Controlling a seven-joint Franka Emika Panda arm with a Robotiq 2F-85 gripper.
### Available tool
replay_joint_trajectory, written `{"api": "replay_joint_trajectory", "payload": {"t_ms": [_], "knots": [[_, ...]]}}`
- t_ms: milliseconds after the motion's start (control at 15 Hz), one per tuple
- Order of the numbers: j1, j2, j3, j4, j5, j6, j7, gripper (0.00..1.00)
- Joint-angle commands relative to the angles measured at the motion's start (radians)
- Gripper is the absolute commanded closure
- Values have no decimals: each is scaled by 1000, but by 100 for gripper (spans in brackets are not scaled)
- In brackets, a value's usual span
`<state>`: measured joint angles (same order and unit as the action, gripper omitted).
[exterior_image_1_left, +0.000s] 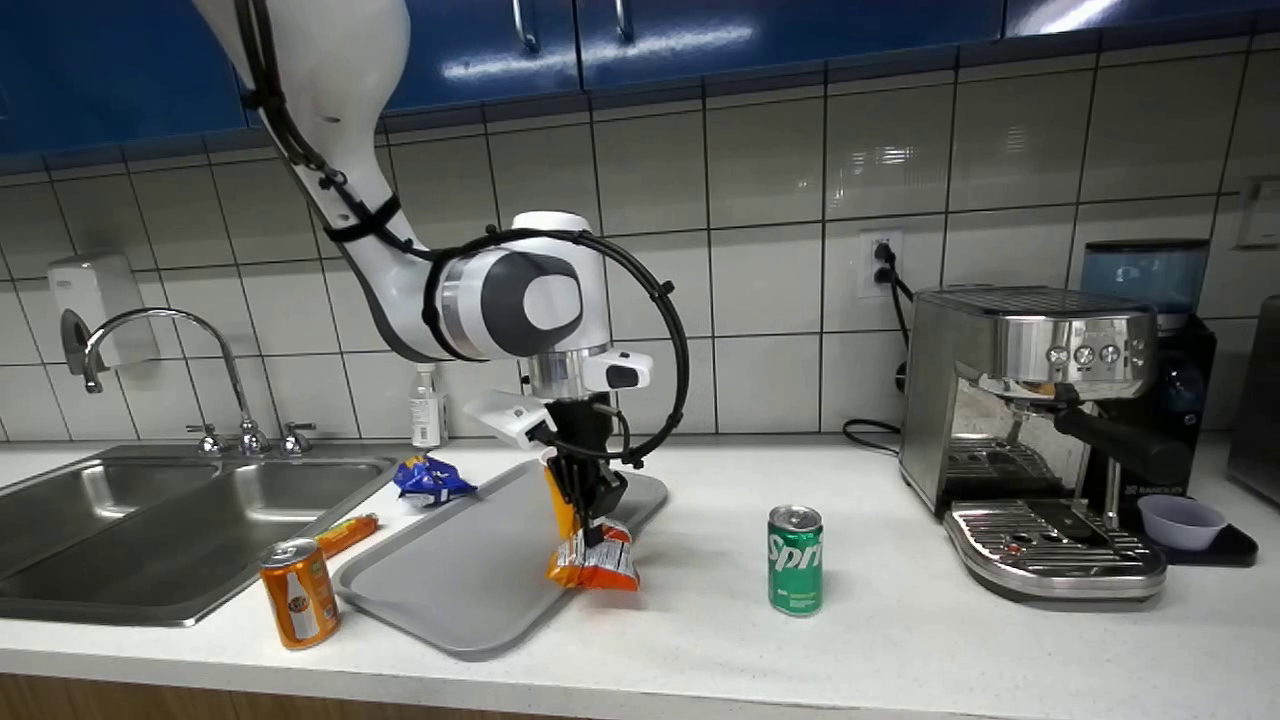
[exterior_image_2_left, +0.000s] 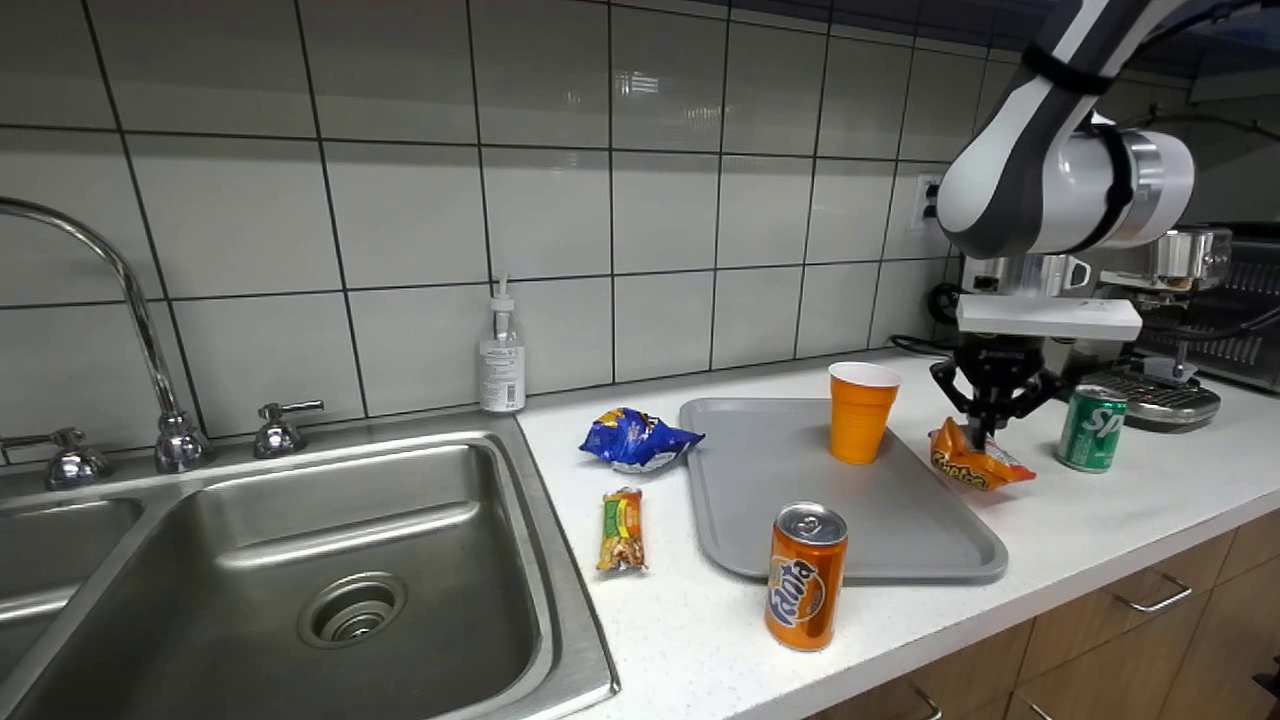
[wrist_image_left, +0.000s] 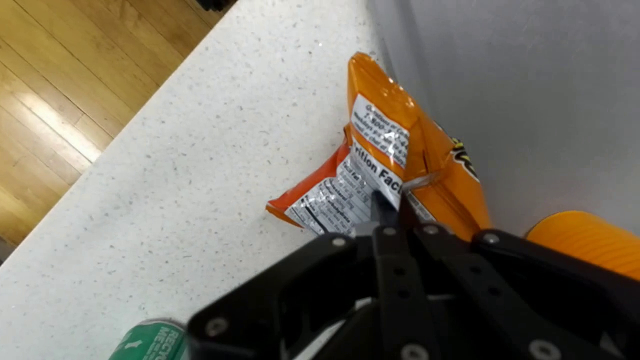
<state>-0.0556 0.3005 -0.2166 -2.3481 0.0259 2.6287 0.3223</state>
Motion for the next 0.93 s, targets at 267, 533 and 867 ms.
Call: {"api": "replay_joint_trajectory", "payload": {"t_ms": [267, 533, 867], "knots": [[25, -55, 44, -33, -15, -24, -13, 100], [37, -49, 65, -32, -12, -25, -14, 100], [49, -42, 86, -31, -10, -24, -15, 100]]}}
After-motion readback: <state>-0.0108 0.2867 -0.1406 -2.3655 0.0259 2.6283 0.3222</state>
